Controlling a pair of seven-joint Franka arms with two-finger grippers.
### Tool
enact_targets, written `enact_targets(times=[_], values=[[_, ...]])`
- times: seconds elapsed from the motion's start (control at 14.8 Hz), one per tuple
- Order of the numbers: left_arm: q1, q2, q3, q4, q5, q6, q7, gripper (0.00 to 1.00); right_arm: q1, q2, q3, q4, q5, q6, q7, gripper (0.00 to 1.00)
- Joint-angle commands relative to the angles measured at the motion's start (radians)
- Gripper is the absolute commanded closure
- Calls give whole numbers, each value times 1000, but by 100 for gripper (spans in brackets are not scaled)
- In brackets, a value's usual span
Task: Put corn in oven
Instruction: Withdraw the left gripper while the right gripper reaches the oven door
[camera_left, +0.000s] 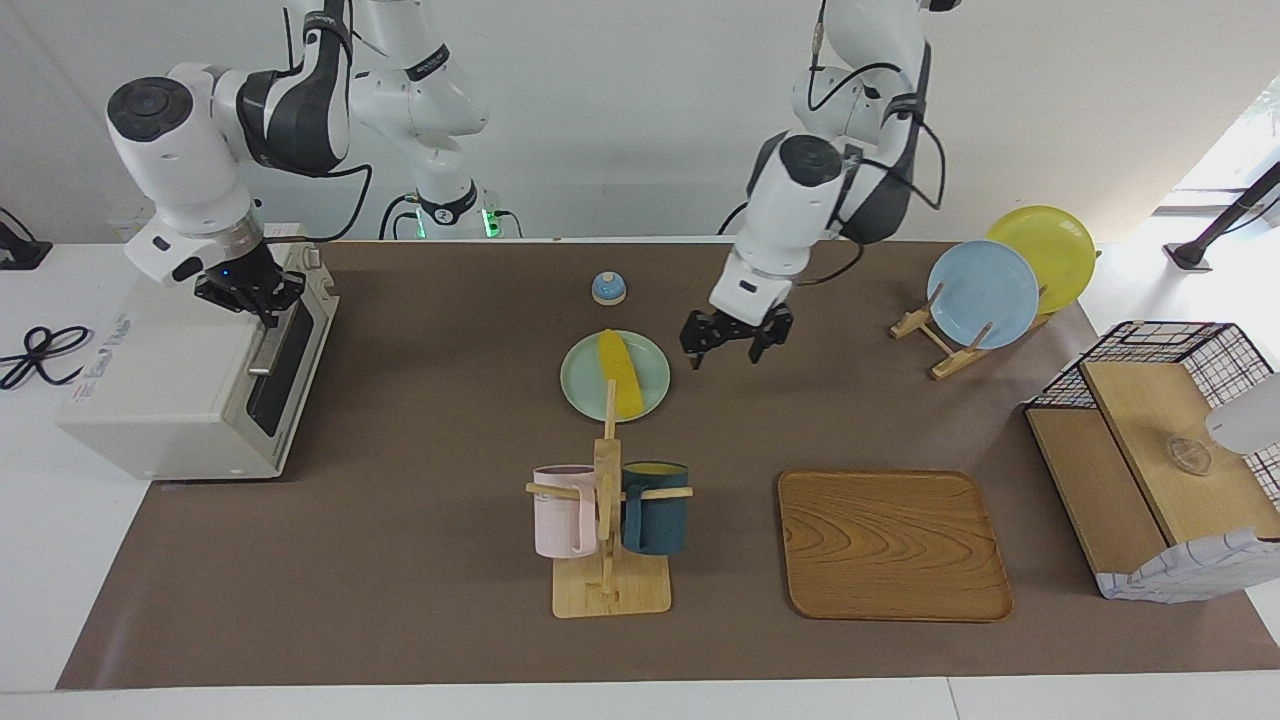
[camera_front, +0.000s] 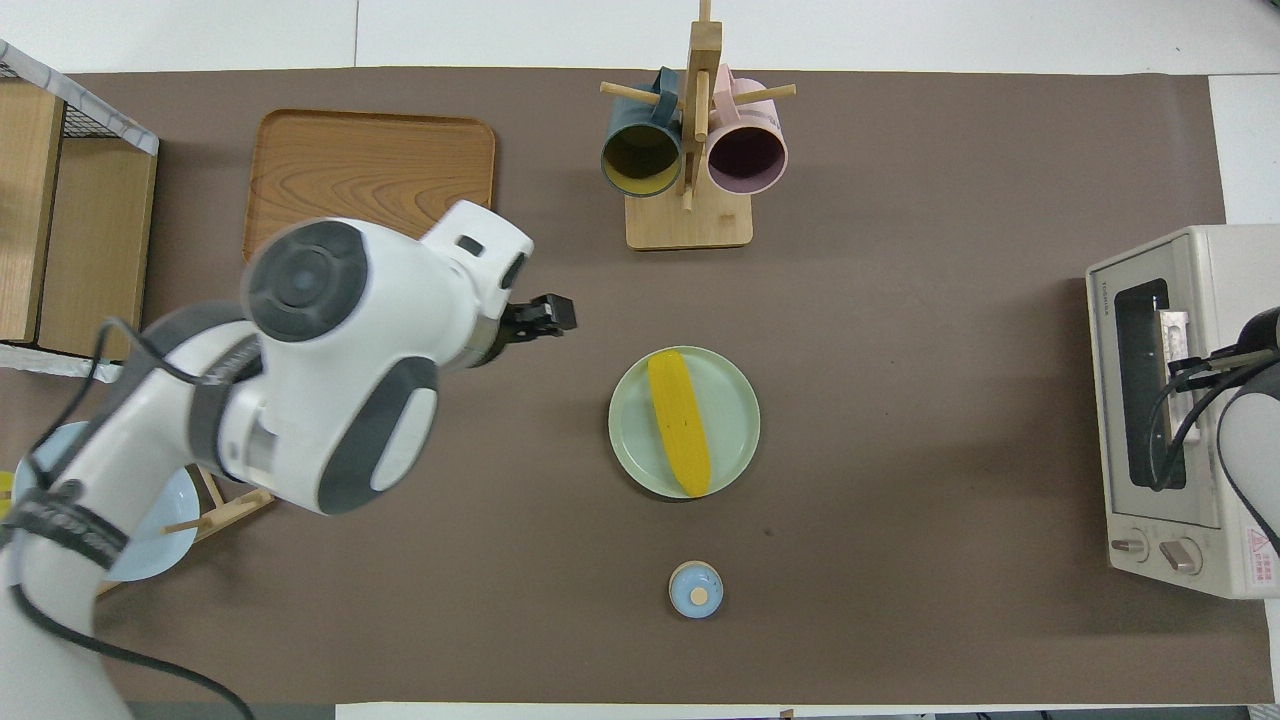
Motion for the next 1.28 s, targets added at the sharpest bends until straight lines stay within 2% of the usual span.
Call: enact_targets(times=[0.0, 0.2, 0.41, 0.61, 0.81, 1.22], values=[[179, -27, -10, 78, 7, -140, 200, 0, -12, -7, 8, -43, -19, 40, -16, 100], [337, -70, -10, 141, 71, -274, 397, 0, -13, -2, 8, -65, -17, 74, -13, 100], [393, -97, -9, 198, 93, -419, 481, 0, -3, 22, 9, -69, -9, 112, -4, 100], [394, -134, -9, 215, 94, -551, 500, 0, 48, 47, 9, -69, -2, 143, 54, 100], [394, -176, -7, 202, 93, -579, 497, 0, 91, 79, 9, -76, 27, 160, 108, 100], [397, -173, -6, 193, 93, -520, 503, 0, 109, 140, 11, -125, 46, 307, 110, 100]])
